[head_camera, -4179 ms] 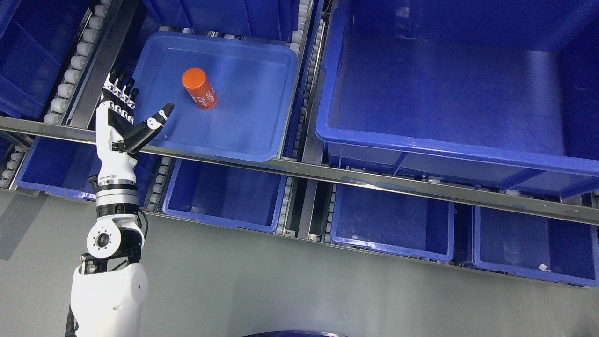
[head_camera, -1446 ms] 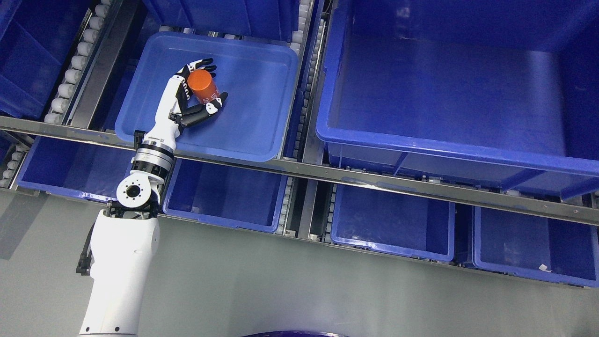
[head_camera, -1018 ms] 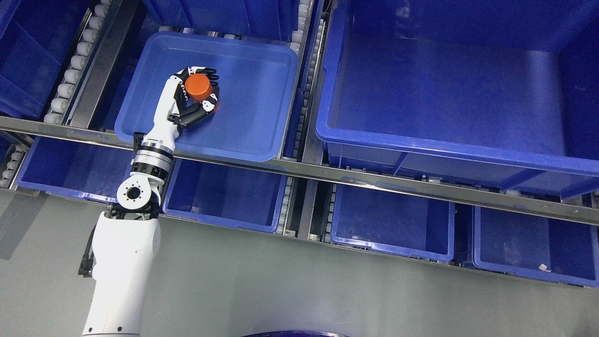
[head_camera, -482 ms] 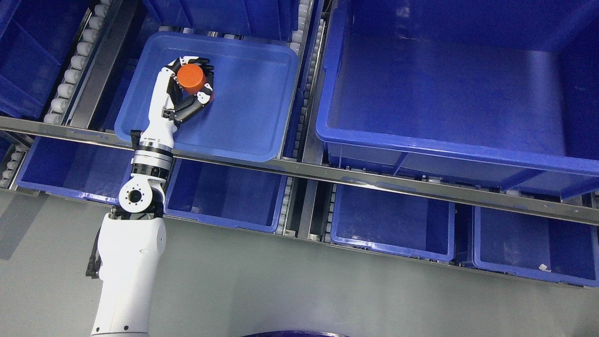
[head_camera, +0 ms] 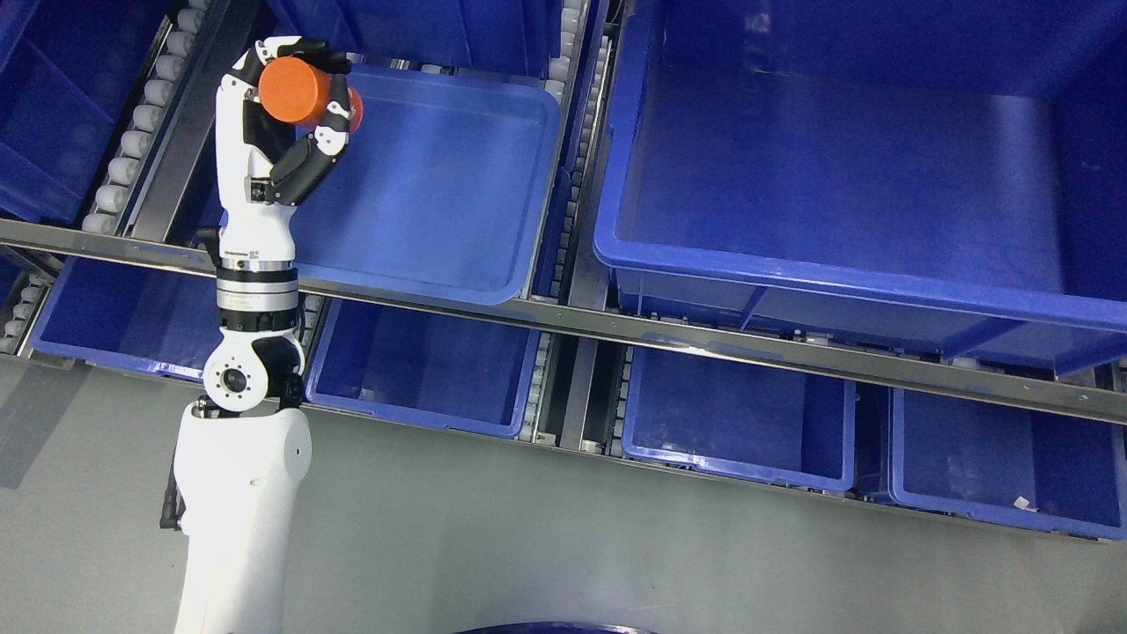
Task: Grab orange capacitor from left shelf to right desk
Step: 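Lift the orange capacitor up out of the blue bin with the left hand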
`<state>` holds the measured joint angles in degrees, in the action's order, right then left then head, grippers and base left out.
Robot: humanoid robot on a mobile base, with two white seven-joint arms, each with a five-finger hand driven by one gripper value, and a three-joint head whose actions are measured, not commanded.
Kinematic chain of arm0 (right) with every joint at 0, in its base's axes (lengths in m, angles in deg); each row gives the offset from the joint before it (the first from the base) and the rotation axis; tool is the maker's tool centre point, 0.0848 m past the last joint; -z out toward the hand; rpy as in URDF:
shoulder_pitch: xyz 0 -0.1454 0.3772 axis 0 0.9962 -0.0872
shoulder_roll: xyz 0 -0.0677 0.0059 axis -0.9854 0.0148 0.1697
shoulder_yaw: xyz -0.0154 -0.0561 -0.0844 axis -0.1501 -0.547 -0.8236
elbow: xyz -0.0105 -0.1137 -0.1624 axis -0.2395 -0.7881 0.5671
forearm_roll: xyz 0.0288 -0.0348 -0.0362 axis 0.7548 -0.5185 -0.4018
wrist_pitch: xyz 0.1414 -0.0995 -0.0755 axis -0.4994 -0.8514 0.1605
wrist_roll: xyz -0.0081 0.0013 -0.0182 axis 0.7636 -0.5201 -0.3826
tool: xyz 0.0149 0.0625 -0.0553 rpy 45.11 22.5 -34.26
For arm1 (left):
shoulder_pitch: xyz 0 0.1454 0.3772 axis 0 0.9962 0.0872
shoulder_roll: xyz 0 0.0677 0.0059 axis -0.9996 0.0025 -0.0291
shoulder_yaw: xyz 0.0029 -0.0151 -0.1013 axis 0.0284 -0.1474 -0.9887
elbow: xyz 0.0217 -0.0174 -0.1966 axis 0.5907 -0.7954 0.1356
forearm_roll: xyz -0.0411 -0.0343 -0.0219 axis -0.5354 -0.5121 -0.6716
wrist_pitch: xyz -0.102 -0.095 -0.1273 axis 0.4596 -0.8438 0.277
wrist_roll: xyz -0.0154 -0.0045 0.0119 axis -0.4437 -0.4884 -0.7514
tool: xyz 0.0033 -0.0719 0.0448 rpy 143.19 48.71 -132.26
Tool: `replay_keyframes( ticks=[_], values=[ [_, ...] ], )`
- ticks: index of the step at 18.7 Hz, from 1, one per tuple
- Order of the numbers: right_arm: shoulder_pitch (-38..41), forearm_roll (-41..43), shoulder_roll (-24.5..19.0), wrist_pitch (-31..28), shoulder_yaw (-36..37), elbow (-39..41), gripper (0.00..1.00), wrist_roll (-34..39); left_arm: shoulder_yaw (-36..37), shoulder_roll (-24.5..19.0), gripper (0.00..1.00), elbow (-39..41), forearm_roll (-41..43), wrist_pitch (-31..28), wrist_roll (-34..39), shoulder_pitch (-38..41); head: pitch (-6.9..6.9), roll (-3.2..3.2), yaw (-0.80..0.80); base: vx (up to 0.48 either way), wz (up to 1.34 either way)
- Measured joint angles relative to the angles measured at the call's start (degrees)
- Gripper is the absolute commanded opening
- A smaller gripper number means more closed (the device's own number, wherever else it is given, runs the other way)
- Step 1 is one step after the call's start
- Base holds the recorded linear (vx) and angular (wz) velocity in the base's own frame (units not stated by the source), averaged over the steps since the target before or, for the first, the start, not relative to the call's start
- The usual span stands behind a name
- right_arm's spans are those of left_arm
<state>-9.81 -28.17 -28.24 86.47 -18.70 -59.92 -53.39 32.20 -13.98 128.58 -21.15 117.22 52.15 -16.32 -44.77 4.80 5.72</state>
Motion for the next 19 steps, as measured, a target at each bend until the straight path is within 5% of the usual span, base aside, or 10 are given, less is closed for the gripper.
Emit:
replay_keyframes(
  ticks=[19],
  values=[
    [0.0,0.0,0.0,0.0,0.0,0.0,1.0,0.0,-1.5,0.4,0.01,8.1,-1.7,5.2,0.1,6.3,0.0,0.0,0.0,0.0,0.0]
  ],
)
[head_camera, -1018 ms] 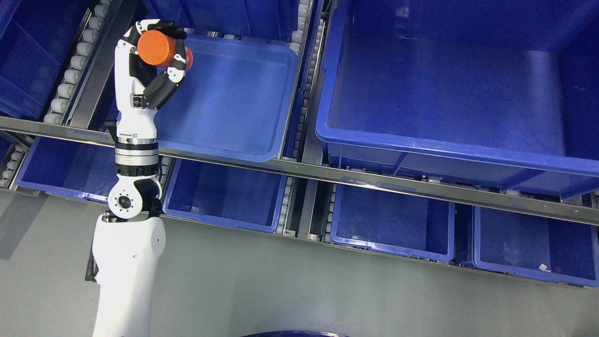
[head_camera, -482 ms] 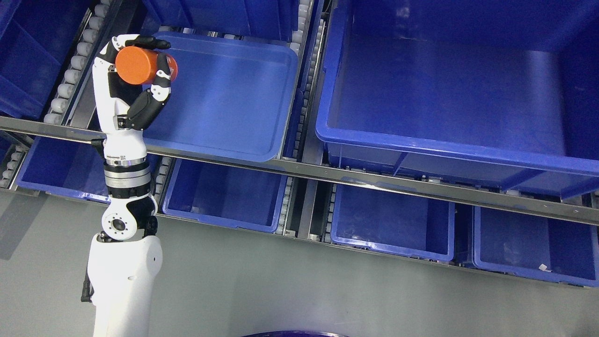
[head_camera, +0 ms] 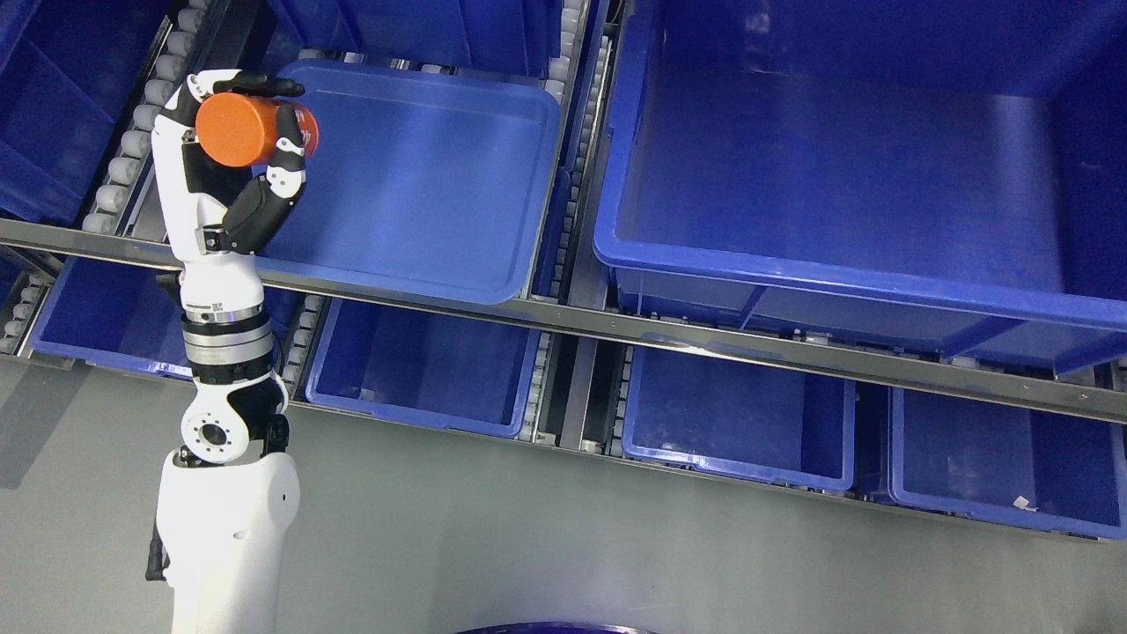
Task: Grab orange capacitor from left shelf to right desk
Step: 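Lift the orange capacitor up out of the blue bin with the left hand, then hold the capacitor in the left hand while turning toward the steel table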
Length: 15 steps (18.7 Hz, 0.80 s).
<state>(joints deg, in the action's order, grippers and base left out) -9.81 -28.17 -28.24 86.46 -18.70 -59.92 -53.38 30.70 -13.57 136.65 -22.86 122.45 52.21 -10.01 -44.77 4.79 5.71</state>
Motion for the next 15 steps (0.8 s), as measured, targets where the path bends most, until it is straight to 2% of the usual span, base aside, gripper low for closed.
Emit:
replay_keyframes(
  ticks=[15],
  values=[
    [0.0,0.0,0.0,0.0,0.0,0.0,1.0,0.0,-0.2,0.1,0.02,1.2,-0.1,1.0,0.0,1.2,0.0,0.0,0.0,-0.025,-0.01]
  ],
)
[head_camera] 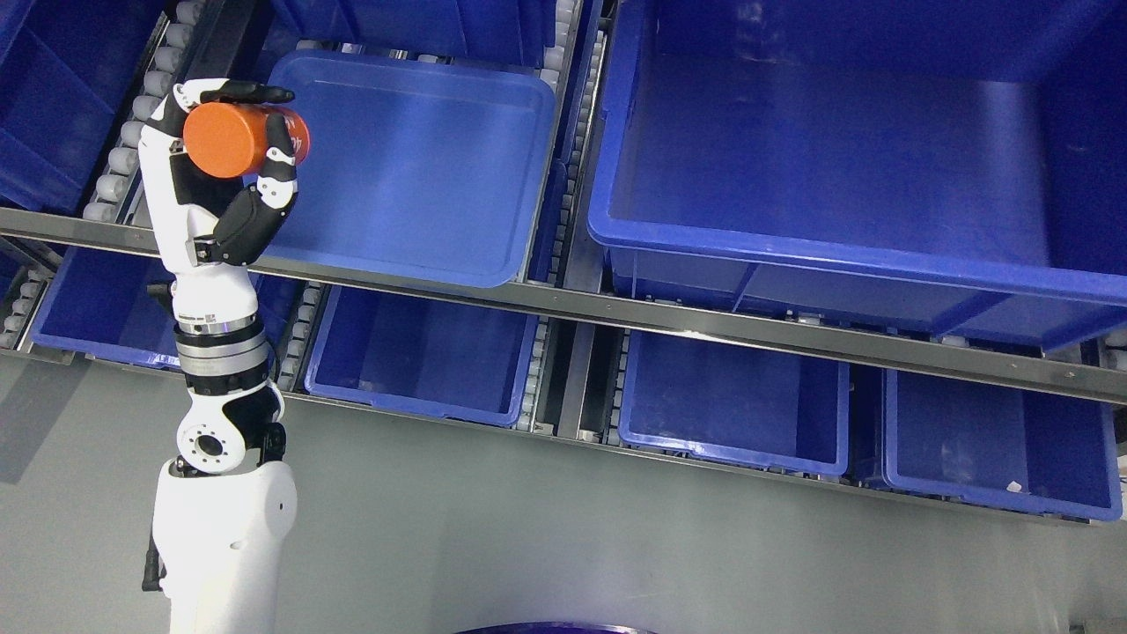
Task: Grab orange capacitor from left shelf to right desk
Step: 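Hold the capacitor in the left hand while turning toward the steel table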
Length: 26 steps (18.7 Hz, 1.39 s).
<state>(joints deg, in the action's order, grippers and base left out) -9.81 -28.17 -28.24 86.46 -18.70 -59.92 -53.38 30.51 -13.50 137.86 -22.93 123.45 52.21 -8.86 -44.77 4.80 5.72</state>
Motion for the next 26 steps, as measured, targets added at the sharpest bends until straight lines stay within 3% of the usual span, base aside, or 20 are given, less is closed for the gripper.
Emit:
replay_keyframes(
  ticks=[26],
  values=[
    [0.0,0.0,0.0,0.0,0.0,0.0,1.0,0.0,0.1,0.0,0.03,0.3,0.0,0.8,-0.1,-0.3,0.0,0.0,0.0,-0.126,0.02]
  ],
)
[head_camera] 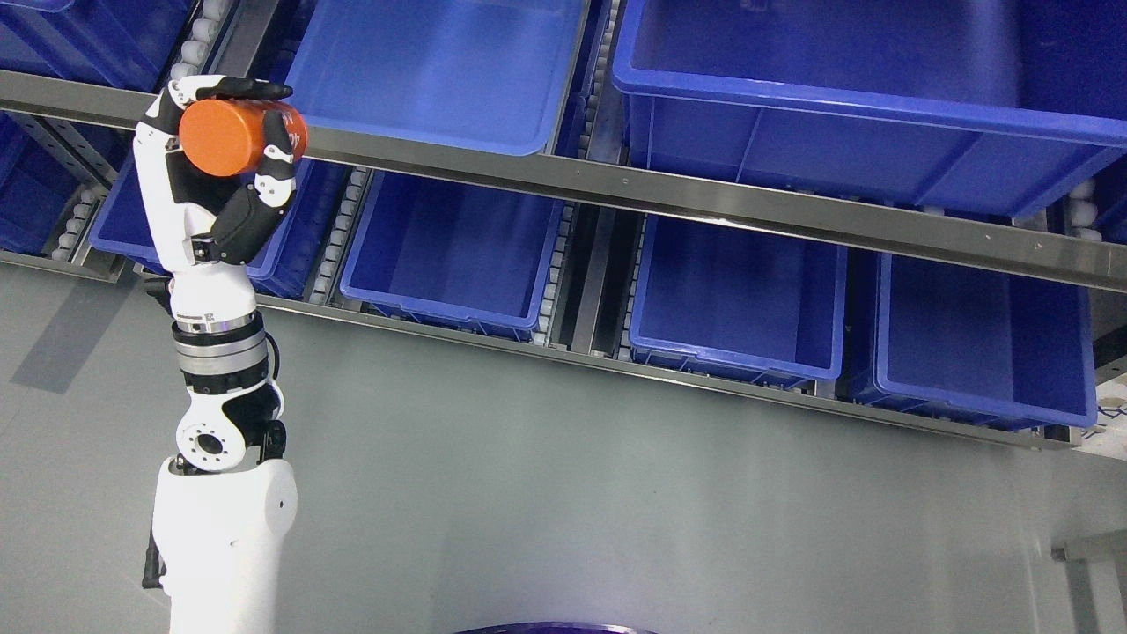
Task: Grab orange capacitor from left shelf to right desk
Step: 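Hold the capacitor in the left hand while turning toward the steel table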
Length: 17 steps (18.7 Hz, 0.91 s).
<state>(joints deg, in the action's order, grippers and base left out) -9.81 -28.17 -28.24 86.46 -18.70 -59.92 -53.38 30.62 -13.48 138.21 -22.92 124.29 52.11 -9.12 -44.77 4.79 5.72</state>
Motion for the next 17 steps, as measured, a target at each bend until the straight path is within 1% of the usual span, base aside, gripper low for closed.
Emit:
replay_keyframes(
  ticks=[7,17],
  values=[
    [0.0,0.0,0.0,0.0,0.0,0.0,1.0,0.0,0.0,0.0,0.03,0.0,0.0,0.2,0.0,-0.1,0.0,0.0,0.0,-0.126,-0.17],
    [0.1,0.0,0.0,0.0,0.0,0.0,1.0,0.0,0.4,0.0,0.03,0.0,0.0,-0.2,0.0,-0.1,0.0,0.0,0.0,-0.024,-0.22]
  ],
)
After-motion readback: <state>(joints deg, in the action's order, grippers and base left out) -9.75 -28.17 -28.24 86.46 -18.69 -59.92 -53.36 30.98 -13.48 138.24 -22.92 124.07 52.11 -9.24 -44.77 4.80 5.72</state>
